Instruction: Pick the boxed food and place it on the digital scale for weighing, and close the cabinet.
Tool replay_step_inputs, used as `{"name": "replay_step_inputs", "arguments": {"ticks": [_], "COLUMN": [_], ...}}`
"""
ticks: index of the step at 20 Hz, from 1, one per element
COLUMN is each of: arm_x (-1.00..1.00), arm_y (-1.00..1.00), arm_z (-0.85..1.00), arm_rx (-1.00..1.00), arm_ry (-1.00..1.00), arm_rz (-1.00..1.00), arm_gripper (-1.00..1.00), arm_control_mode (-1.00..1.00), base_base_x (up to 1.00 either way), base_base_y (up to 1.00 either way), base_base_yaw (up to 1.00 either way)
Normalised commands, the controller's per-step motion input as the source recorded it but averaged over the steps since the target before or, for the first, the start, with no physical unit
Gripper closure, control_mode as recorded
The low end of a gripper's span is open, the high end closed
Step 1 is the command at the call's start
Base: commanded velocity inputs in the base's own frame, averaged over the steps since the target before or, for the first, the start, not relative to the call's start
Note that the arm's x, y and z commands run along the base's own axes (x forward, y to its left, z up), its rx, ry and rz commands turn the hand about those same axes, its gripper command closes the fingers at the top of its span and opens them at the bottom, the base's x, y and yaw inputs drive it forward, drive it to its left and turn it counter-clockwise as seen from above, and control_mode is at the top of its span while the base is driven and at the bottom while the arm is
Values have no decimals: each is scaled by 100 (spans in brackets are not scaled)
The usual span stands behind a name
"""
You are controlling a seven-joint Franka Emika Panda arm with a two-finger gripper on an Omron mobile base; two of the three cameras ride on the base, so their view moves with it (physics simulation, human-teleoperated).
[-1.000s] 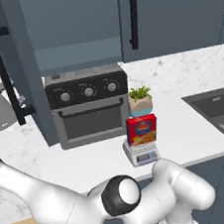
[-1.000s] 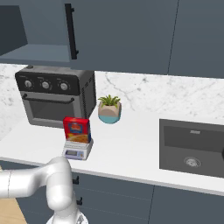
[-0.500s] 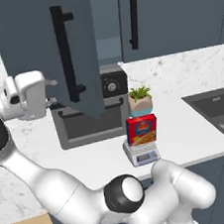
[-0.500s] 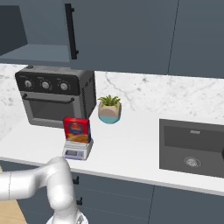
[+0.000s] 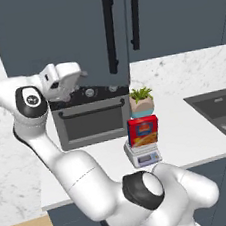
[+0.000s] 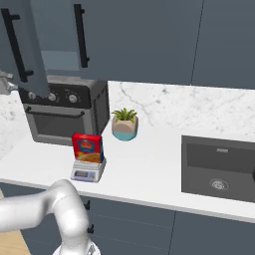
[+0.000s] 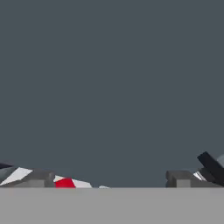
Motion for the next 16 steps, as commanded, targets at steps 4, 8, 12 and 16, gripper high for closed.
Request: {"name": "replay_step_inputs", "arguments": {"ticks": [4, 8, 12, 16], "arm_x": [66, 69, 49, 71], "arm_y": [-100, -100, -100, -100], "arm_z": [71, 56, 62, 14], "arm_rx": [20, 24, 23, 18], "arm_ry": [-8, 12, 10, -19], "arm_rz": [4, 5, 6, 20], "arm_gripper": [-100, -100, -100, -100], "arm_control_mode": [-100, -100, -100, -100], "base_base_x": [0, 0, 0, 0], "base_base_y": [0, 0, 0, 0], "base_base_yaw": [0, 0, 0, 0]}}
